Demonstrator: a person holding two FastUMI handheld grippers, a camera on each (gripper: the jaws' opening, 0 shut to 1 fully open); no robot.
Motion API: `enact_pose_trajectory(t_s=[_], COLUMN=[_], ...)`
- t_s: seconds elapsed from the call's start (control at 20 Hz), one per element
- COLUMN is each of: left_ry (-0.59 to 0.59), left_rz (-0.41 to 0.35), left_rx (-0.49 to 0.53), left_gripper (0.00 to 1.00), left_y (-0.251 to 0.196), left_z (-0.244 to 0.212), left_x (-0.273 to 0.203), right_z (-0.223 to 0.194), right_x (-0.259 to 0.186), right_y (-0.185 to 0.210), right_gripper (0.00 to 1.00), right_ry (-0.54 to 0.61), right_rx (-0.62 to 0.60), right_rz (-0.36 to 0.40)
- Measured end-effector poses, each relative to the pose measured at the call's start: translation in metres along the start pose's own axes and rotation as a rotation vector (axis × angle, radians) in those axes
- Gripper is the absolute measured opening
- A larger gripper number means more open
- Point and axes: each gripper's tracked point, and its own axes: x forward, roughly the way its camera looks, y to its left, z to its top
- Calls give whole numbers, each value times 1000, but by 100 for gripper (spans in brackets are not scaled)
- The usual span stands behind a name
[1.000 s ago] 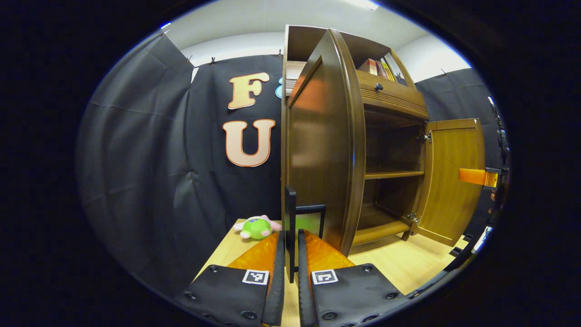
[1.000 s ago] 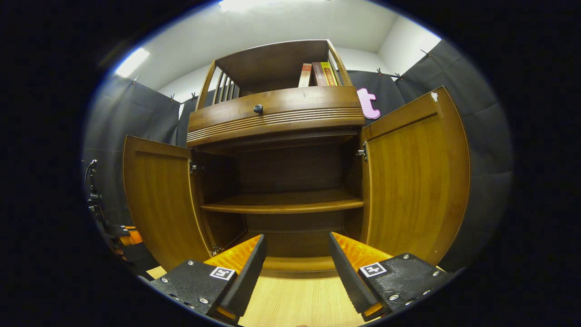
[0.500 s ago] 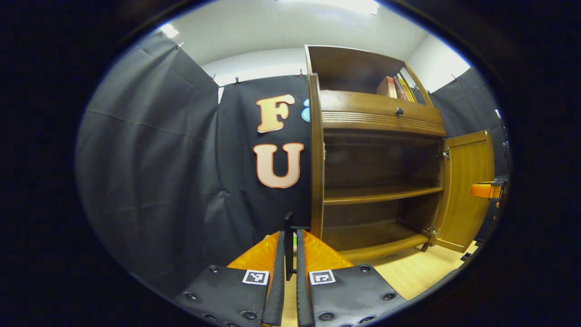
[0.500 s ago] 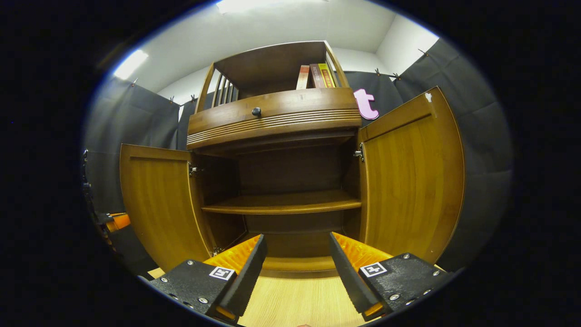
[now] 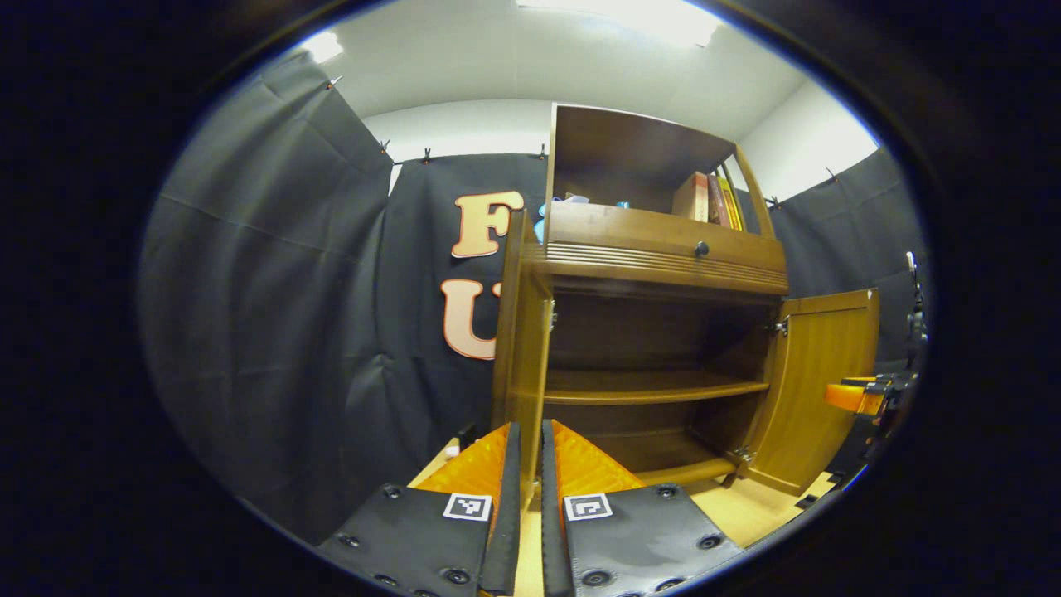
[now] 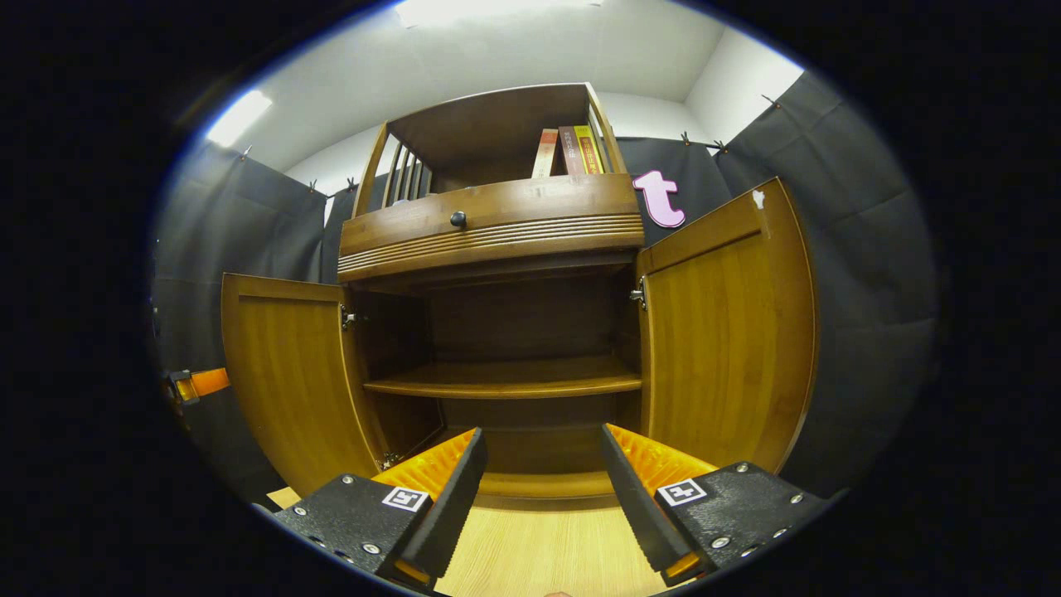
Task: Open the right door of the double-door shoe cabinet with the right hand, and open the left door with the left hand.
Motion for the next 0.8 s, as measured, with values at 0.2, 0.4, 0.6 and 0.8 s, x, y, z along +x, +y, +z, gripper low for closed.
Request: enact_pose_trajectory(t_s=[0.2,0.4,0.6,0.8], left_ry=[-12,-22,11,5], left_rz=[-16,-49,-81,-110], left_rx=[19,9,-1,0], left_gripper=[14,31,57,75], left_y=[-25,-54,-81,-101], left_z=[16,23,19,24], left_x=[10,21,34,41], right_z=[10,20,27,30], right_x=[-2,-5,-9,-8], right_y=[-19,-35,-47,-57], right_gripper=[96,85,96,96], right_ry=[-14,-28,-42,-51], right_rx=[-11,-20,-32,-29], right_rz=[-23,-42,-56,-67])
